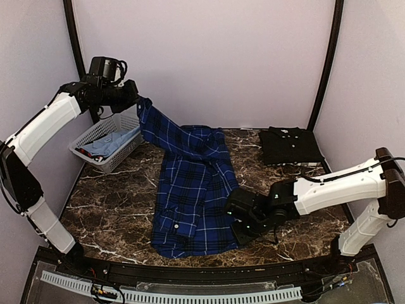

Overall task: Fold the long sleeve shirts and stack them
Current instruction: Fold the 1/3-folded shirt at the center of the board.

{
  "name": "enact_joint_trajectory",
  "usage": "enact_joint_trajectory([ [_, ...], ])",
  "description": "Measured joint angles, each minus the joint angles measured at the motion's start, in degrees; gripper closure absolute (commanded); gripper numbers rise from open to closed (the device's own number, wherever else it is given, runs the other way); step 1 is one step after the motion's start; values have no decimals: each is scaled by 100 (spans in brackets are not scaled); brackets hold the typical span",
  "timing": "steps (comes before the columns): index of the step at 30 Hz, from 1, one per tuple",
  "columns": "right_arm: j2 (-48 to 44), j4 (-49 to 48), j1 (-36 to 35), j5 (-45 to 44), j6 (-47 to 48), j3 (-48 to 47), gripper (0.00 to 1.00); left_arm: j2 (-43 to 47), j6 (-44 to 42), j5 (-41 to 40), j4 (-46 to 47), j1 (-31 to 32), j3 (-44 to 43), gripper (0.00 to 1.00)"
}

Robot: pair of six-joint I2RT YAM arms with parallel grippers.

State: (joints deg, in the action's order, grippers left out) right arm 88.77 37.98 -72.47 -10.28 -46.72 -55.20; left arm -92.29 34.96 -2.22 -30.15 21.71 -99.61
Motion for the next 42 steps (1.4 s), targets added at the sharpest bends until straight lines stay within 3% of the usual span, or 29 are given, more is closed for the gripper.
enact_joint_trajectory([
  [19,1019,-293,2,977,1132,-1200,100,-466,-601,4,219,-131,-1202,100],
  [32,1272,-601,219,2079,1357,-1552,98,-629,-739,-22,216,-229,-1215,100],
  [42,1648,-520,466,2400,1497,-2288,96,-651,-780,-22,216,-260,-1255,100],
])
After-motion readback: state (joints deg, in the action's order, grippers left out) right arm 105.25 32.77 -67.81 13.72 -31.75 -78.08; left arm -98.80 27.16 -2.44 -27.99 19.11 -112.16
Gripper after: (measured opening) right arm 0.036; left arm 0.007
